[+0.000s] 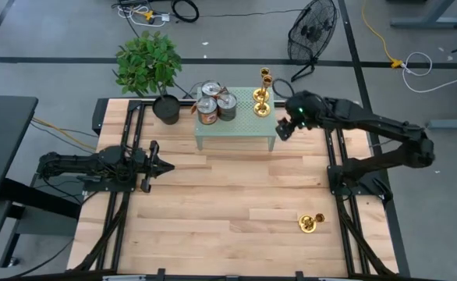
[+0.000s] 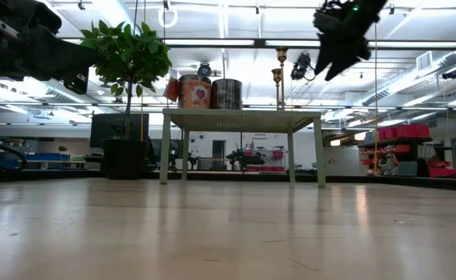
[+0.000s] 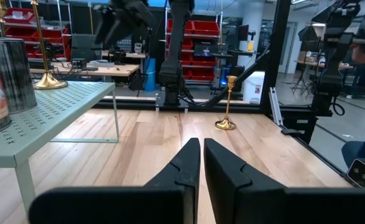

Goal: Pick & Place candle stick holders
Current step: Put the gold candle holder on the shelf

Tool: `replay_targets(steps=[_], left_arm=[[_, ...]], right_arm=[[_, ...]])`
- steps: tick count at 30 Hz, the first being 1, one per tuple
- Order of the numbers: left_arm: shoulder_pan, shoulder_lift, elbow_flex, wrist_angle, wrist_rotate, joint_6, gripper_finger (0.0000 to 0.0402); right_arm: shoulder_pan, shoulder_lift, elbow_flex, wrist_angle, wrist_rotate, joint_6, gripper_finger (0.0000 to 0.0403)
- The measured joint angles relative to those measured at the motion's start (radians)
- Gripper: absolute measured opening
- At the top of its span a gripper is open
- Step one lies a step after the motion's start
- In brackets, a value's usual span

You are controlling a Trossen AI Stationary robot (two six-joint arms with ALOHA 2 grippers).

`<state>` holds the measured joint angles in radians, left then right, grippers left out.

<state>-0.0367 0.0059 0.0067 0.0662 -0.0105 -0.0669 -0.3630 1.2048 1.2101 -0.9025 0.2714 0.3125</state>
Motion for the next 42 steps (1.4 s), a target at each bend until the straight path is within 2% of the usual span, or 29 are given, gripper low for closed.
replay_targets(steps=[5, 10, 12, 18, 22, 32, 42], left_arm=[[0.0, 0.0, 0.0, 0.0, 0.0, 0.0, 0.003], [0.0, 0.0, 0.0, 0.0, 0.0, 0.0, 0.003], [0.0, 0.0, 0.0, 0.0, 0.0, 0.0, 0.003], [0.0, 0.0, 0.0, 0.0, 0.0, 0.0, 0.003], [0.0, 0.0, 0.0, 0.0, 0.0, 0.0, 0.003], [0.0, 0.0, 0.0, 0.0, 0.0, 0.0, 0.003], [0.0, 0.0, 0.0, 0.0, 0.0, 0.0, 0.003]], right_arm=[[0.029, -0.099, -0.097, -0.006, -0.002, 0.013, 0.0249], [0.052, -0.178, -0.131, -0.024, -0.011, 0.001, 0.0249], [0.063, -0.204, -0.131, -0.033, -0.044, -0.02, 0.0249], [0.084, -0.254, -0.131, -0.04, -0.239, -0.107, 0.0242], [0.103, -0.267, -0.131, -0.051, -0.298, -0.112, 0.0212], [0.133, -0.276, -0.131, -0.051, -0.315, -0.12, 0.0115], [0.138, -0.291, -0.131, -0.058, -0.317, -0.145, 0.0057]])
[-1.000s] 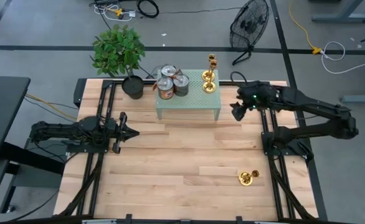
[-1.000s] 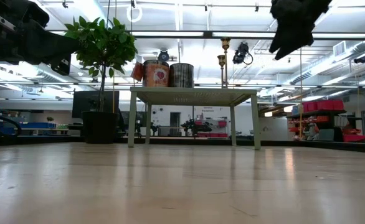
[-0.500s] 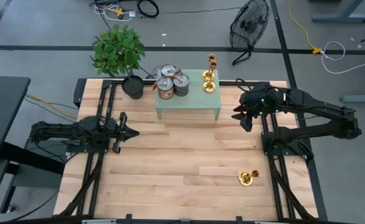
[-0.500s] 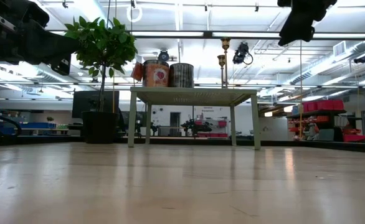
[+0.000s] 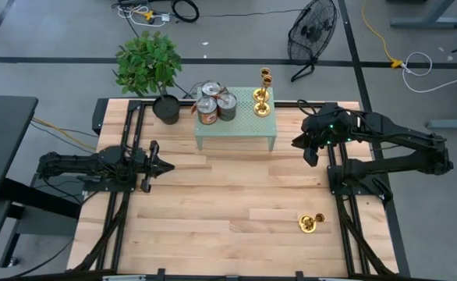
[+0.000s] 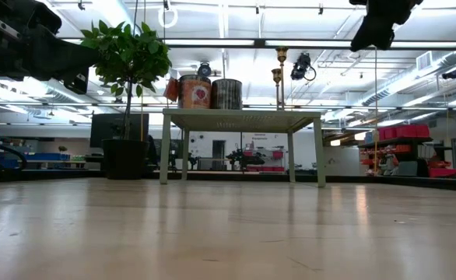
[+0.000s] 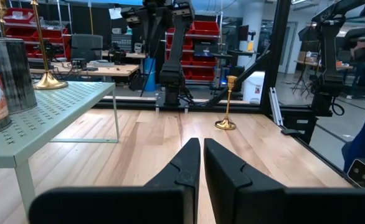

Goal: Pick & Place candle stick holders
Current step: Put the gold candle holder on the shelf

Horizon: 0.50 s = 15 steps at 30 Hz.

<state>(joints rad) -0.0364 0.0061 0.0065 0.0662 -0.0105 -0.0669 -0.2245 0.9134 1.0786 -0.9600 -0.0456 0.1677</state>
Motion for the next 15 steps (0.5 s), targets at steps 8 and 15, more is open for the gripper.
replay_targets(steps=[8, 15], left_arm=[[0.0, 0.0, 0.0, 0.0, 0.0, 0.0, 0.003], [0.0, 0.0, 0.0, 0.0, 0.0, 0.0, 0.003]], right_arm=[[0.051, 0.0, 0.0, 0.0, 0.0, -0.037, 0.002], [0.084, 0.0, 0.0, 0.0, 0.001, -0.063, 0.0003]])
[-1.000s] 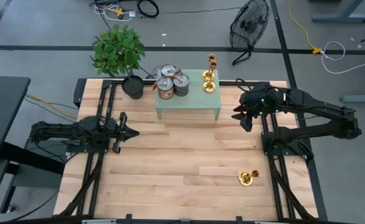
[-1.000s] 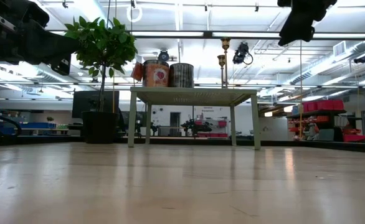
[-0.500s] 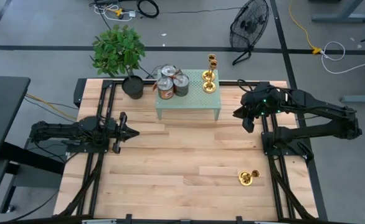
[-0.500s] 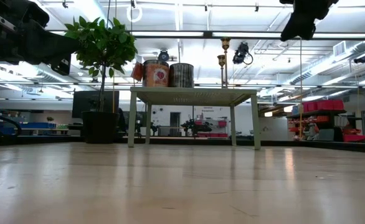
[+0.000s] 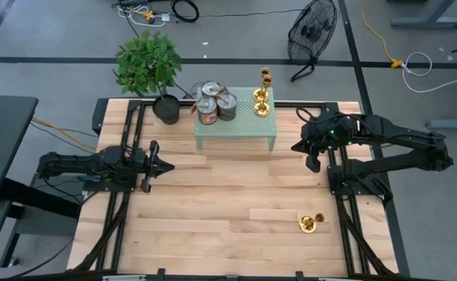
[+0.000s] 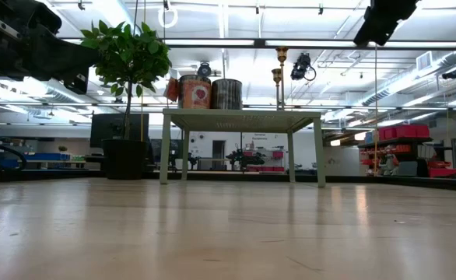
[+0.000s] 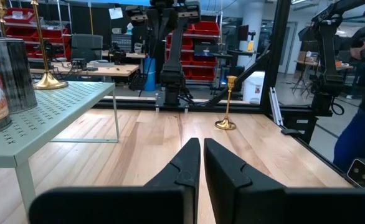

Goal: Pick & Place candle stick holders
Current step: Put the gold candle holder on the shelf

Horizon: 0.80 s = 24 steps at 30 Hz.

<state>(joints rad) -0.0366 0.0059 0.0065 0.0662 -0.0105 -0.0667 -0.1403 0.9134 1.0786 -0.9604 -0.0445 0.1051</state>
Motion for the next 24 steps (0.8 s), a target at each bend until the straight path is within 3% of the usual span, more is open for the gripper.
replay_targets(steps=[8, 24], left_arm=[[0.0, 0.0, 0.0, 0.0, 0.0, 0.0, 0.003], [0.0, 0.0, 0.0, 0.0, 0.0, 0.0, 0.003]], right_arm=[[0.075, -0.006, 0.0, 0.0, 0.002, -0.065, 0.0002], [0.398, -0.159, 0.0, -0.082, 0.002, -0.059, 0.0]])
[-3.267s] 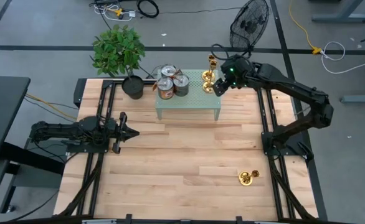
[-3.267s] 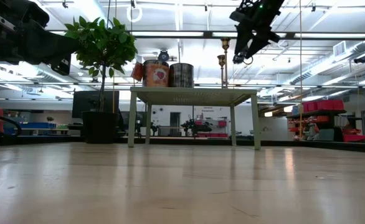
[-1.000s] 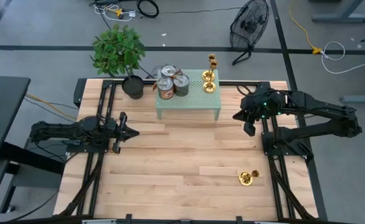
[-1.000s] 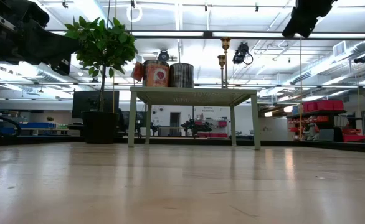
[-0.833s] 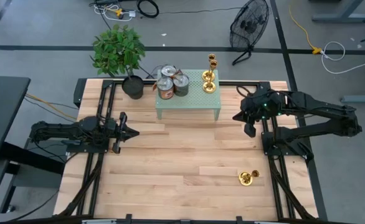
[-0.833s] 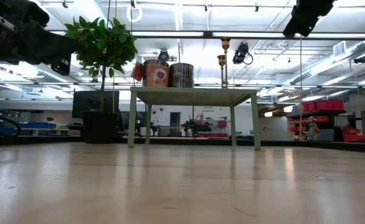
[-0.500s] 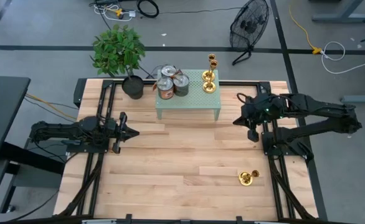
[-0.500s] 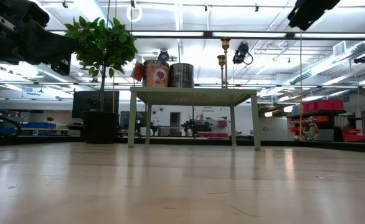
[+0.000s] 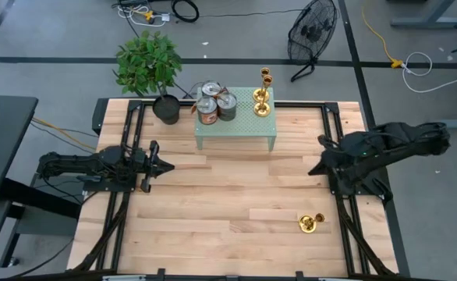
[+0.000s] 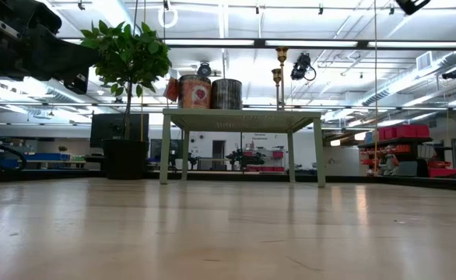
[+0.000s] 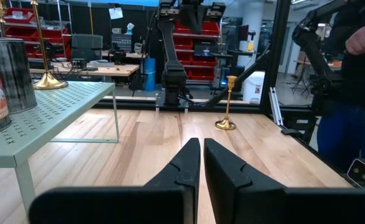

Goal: Pick & Place candle stick holders
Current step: Put the gold candle holder on the shelf

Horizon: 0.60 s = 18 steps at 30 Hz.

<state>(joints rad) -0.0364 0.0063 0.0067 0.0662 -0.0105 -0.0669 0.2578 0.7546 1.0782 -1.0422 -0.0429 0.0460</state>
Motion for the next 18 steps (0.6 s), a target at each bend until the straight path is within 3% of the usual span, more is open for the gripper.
replay_targets(steps=[18], left_arm=[[0.0, 0.0, 0.0, 0.0, 0.0, 0.0, 0.003]], right_arm=[[0.187, -0.097, 0.0, -0.172, -0.001, -0.005, 0.0]])
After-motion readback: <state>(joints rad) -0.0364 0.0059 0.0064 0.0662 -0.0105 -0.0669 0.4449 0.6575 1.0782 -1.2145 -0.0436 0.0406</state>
